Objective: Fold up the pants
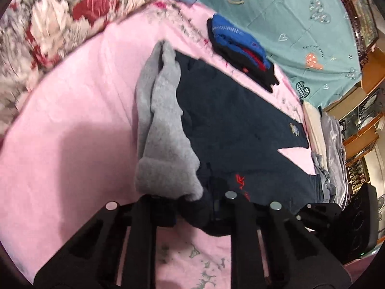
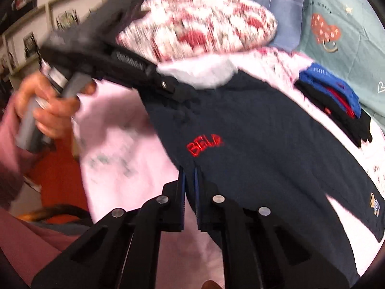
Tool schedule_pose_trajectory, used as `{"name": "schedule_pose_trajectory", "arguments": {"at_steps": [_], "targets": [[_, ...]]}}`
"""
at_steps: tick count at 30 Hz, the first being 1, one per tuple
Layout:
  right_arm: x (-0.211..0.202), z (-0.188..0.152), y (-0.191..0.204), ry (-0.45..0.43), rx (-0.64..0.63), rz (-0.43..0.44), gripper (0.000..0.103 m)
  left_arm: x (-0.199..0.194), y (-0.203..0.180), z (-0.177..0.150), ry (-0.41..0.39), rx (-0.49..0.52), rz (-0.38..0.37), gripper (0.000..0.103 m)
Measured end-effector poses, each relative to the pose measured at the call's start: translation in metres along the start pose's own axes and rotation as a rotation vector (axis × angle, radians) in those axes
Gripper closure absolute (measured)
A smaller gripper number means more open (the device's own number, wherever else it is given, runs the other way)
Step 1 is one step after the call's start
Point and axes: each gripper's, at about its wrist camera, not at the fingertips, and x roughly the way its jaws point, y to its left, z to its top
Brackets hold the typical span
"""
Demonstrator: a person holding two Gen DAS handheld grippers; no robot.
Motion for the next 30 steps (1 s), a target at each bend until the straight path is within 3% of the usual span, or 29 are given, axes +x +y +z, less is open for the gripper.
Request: {"name": "schedule_pose_trajectory", "arguments": {"at_steps": [3,6,7,8,9,11,12,15,18,22,27,30], "targets": [[-0.009,0.006,0.011,-0.045,-0.024,0.035,0.096,-0.017,0.004,0.001,-0.042,0.002,-0.006,0.086],[0.017,-0.005,0.013,0.036,-0.015,0.05,0.095,-0.005,0.02,-0.011,0.002,-0.029,0.041,0.085],[0.027,-0.01,0.011,0.084,0.003,0.079,0.089,0.005,0.025,-0.018,0.03,-0.04,0.08,0.082],[0.028,-0.013,0.01,0.092,0.014,0.094,0.083,0.003,0.027,-0.022,0.006,-0.039,0.071,0.082],[0.022,-0.014,0.007,0.08,0.021,0.109,0.068,0.0,0.027,-0.022,0.008,-0.039,0.074,0.081],[0.0,-0.012,-0.011,0.041,0.063,0.186,0.049,-0.017,0.024,-0.016,-0.01,-0.033,0.139,0.052],[-0.013,-0.011,-0.023,0.007,0.088,0.201,0.048,-0.028,0.024,-0.013,-0.051,-0.025,0.178,0.038],[-0.047,-0.005,-0.074,-0.054,0.162,0.192,0.047,-0.062,0.012,0.015,-0.17,0.05,0.291,0.035],[-0.062,0.005,-0.138,-0.078,0.238,0.111,0.047,-0.066,-0.01,0.049,-0.188,0.174,0.269,0.035],[-0.049,0.023,-0.212,-0.031,0.238,0.022,0.047,-0.021,-0.043,0.102,-0.089,0.376,0.209,0.037],[0.004,0.049,-0.279,0.122,0.099,-0.079,0.047,0.07,-0.073,0.158,0.144,0.589,0.149,0.042],[0.034,0.048,-0.308,0.215,0.039,-0.043,0.047,0.124,-0.083,0.17,0.28,0.697,0.138,0.046]]}}
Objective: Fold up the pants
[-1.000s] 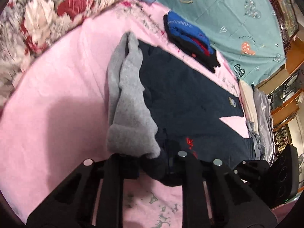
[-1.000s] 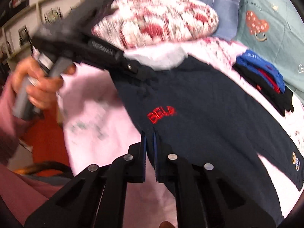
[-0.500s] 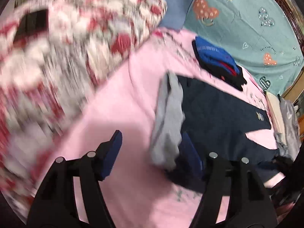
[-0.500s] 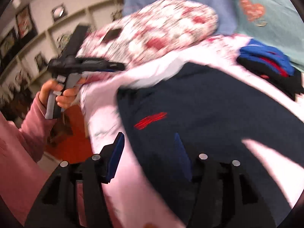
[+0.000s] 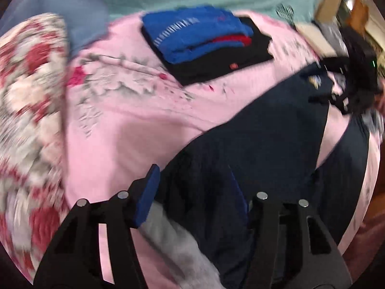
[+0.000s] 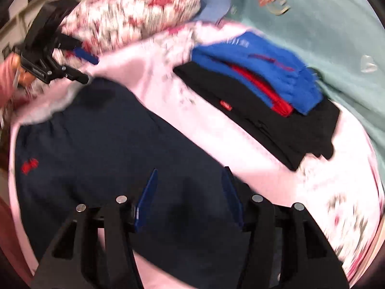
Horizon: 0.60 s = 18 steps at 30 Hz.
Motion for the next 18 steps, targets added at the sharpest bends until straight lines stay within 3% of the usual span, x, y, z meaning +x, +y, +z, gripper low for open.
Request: {"name": "schedule_pose_trajectory", "arguments": {"at_steps": [3,9,11,13,14,15,18], "targets": [[0.028,0.01,-0.019,0.101,-0.048,0.07,0.047,0.033,-0.003,0.015,0.092,0.102,-0.037,0.047],[0.056,0.016,-0.034,0.192,-0.121,0.085,0.05,0.063,-0.001,0.022,0.211,0.196,-0.067,0.046],[0.064,0.013,-0.036,0.221,-0.134,0.1,0.057,0.071,0.004,0.023,0.247,0.185,-0.081,0.047],[0.061,0.01,-0.036,0.204,-0.145,0.129,0.079,0.071,0.005,0.022,0.251,0.204,-0.08,0.058],[0.059,0.01,-0.035,0.204,-0.146,0.138,0.095,0.07,0.005,0.021,0.251,0.206,-0.092,0.064],[0.056,0.008,-0.033,0.2,-0.15,0.129,0.099,0.068,0.006,0.021,0.258,0.199,-0.123,0.078],[0.036,0.007,-0.028,0.162,-0.158,0.102,0.1,0.056,0.008,0.018,0.232,0.213,-0.132,0.082]]}}
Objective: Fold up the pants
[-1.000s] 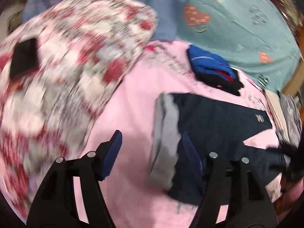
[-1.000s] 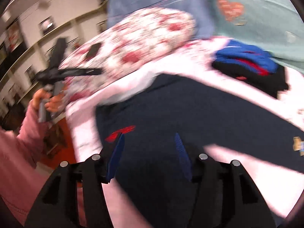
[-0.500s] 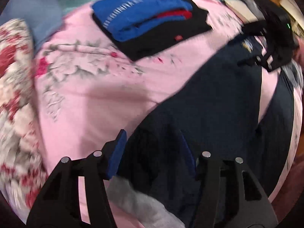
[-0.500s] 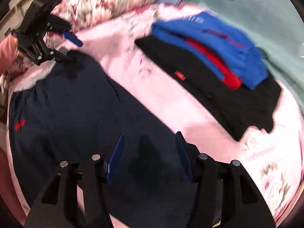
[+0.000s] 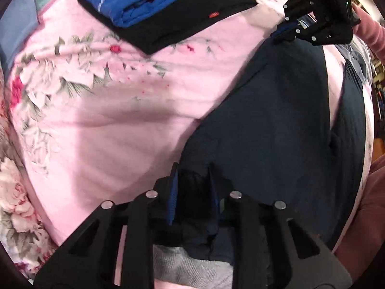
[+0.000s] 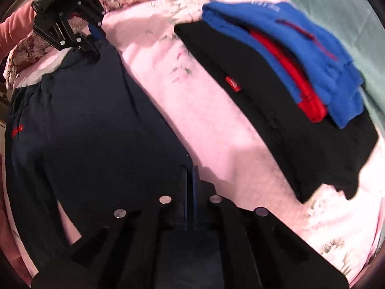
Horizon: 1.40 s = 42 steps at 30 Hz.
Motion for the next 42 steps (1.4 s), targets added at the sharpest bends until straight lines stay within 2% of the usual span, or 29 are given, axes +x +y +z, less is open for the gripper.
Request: {"name": "schedule_pose_trajectory", "arguments": {"at_steps": [3,6,9,11,15,19,23,29,31,32,33,34,35,40,42], "targets": [[-0.037,-0.01,0.014,-0.062,0.003,-0.04,0.1,-0.023,-0.01,-0.007,-0.055,0.015,0.031,0.084],[-0.088,-0.022,0.046,-0.127,-0.029,-0.094,0.1,-0.064,-0.039,-0.025,-0.13,0.067,0.092,0.084],[-0.134,-0.042,0.102,-0.164,-0.094,-0.143,0.1,-0.104,-0.079,-0.05,-0.187,0.142,0.155,0.084],[-0.148,-0.055,0.139,-0.161,-0.129,-0.151,0.1,-0.122,-0.113,-0.078,-0.206,0.194,0.18,0.084],[-0.154,-0.088,0.214,-0.133,-0.21,-0.143,0.1,-0.128,-0.178,-0.125,-0.174,0.295,0.225,0.084],[-0.119,-0.115,0.273,-0.094,-0.268,-0.118,0.1,-0.1,-0.216,-0.162,-0.111,0.343,0.229,0.084],[-0.08,-0.133,0.293,-0.058,-0.255,-0.068,0.1,-0.059,-0.225,-0.186,-0.044,0.335,0.238,0.084],[-0.062,-0.147,0.304,-0.054,-0.249,-0.083,0.1,-0.05,-0.227,-0.201,-0.082,0.293,0.259,0.081],[-0.062,-0.147,0.305,-0.059,-0.236,-0.094,0.095,-0.05,-0.231,-0.206,-0.084,0.305,0.271,0.078],[-0.063,-0.148,0.304,-0.053,-0.224,-0.092,0.089,-0.053,-0.234,-0.209,-0.082,0.315,0.283,0.076],[-0.065,-0.15,0.304,-0.052,-0.215,-0.079,0.082,-0.061,-0.239,-0.217,-0.087,0.321,0.279,0.066],[-0.071,-0.152,0.303,-0.066,-0.201,-0.053,0.077,-0.068,-0.24,-0.219,-0.099,0.319,0.277,0.05],[-0.078,-0.152,0.3,-0.091,-0.178,-0.027,0.071,-0.081,-0.239,-0.223,-0.137,0.304,0.284,0.044],[-0.104,-0.134,0.282,-0.274,0.003,0.101,0.068,-0.123,-0.212,-0.223,-0.273,0.145,0.301,0.042],[-0.105,-0.113,0.277,-0.361,0.048,0.157,0.068,-0.128,-0.2,-0.216,-0.327,0.069,0.258,0.042]]}}
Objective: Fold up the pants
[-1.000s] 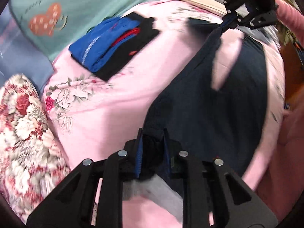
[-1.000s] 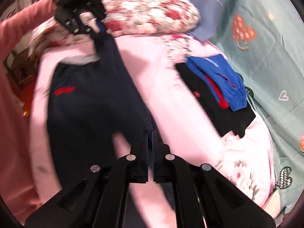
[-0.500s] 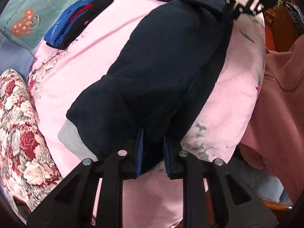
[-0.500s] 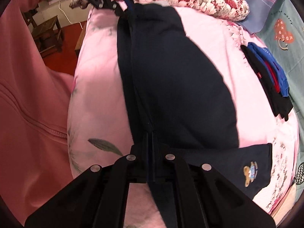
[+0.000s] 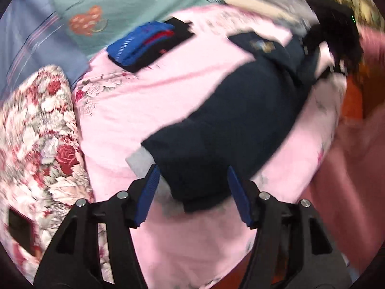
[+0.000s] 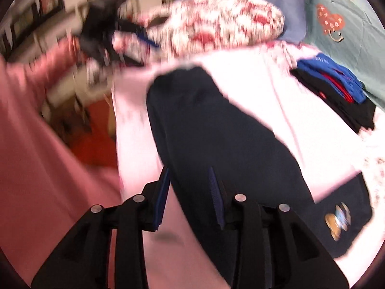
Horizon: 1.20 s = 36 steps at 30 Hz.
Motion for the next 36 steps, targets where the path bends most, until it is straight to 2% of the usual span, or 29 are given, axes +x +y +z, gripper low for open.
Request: {"name": "schedule_pose_trajectory", "arguments": {"at_steps": [2,4,5,7,8,9,10,13,15,17,19,20,22,25,29,32,34,36], "targets": [[0.016,0.019,0.003,-0.07,-0.006,0.026,0.068,0.013,0.01,0.007,-0.012,-0.062,-0.021,0.042],[0.033,0.03,0.009,-0.098,0.008,0.038,0.068,0.031,0.017,0.011,-0.007,-0.11,-0.052,0.043],[0.046,0.034,0.01,-0.094,0.035,0.048,0.068,0.044,0.019,0.011,0.011,-0.137,-0.092,0.043],[0.081,0.035,0.003,0.014,0.123,0.074,0.068,0.065,0.015,0.004,0.078,-0.14,-0.117,0.043],[0.1,0.026,-0.001,0.119,0.171,0.086,0.067,0.076,0.007,-0.005,0.13,-0.11,-0.089,0.042],[0.105,0.02,-0.003,0.143,0.183,0.092,0.067,0.078,0.002,-0.012,0.135,-0.093,-0.083,0.042],[0.097,0.015,-0.001,0.097,0.162,0.083,0.065,0.073,0.001,-0.017,0.115,-0.096,-0.084,0.042],[0.076,0.002,0.007,0.135,0.122,0.053,0.061,0.056,0.007,-0.02,0.122,-0.138,-0.078,0.043],[0.056,-0.007,0.002,0.122,0.178,0.05,0.061,0.046,0.002,-0.014,0.102,-0.133,-0.047,0.042],[0.034,-0.014,-0.01,0.067,0.255,0.023,0.061,0.035,-0.013,0.006,0.039,-0.106,-0.045,0.037],[0.013,-0.019,-0.024,-0.006,0.337,-0.045,0.059,0.031,-0.034,0.03,-0.038,-0.082,-0.075,0.02],[0.005,-0.022,-0.031,-0.036,0.373,-0.065,0.059,0.033,-0.04,0.037,-0.056,-0.074,-0.092,0.019],[-0.011,-0.029,-0.045,-0.095,0.465,-0.099,0.059,0.042,-0.063,0.056,-0.092,-0.047,-0.154,0.018],[-0.026,-0.039,-0.054,-0.125,0.551,-0.152,0.059,0.067,-0.095,0.08,-0.112,-0.035,-0.253,0.018],[-0.049,-0.052,-0.079,-0.185,0.662,-0.294,0.059,0.11,-0.123,0.109,-0.104,-0.149,-0.404,0.018],[-0.063,-0.063,-0.1,-0.21,0.738,-0.337,0.059,0.14,-0.138,0.125,-0.093,-0.274,-0.609,0.018],[-0.068,-0.064,-0.115,-0.217,0.775,-0.373,0.059,0.154,-0.149,0.132,-0.064,-0.308,-0.665,0.018],[-0.072,-0.062,-0.133,-0.214,0.798,-0.431,0.059,0.168,-0.161,0.135,-0.035,-0.316,-0.677,0.018]]}}
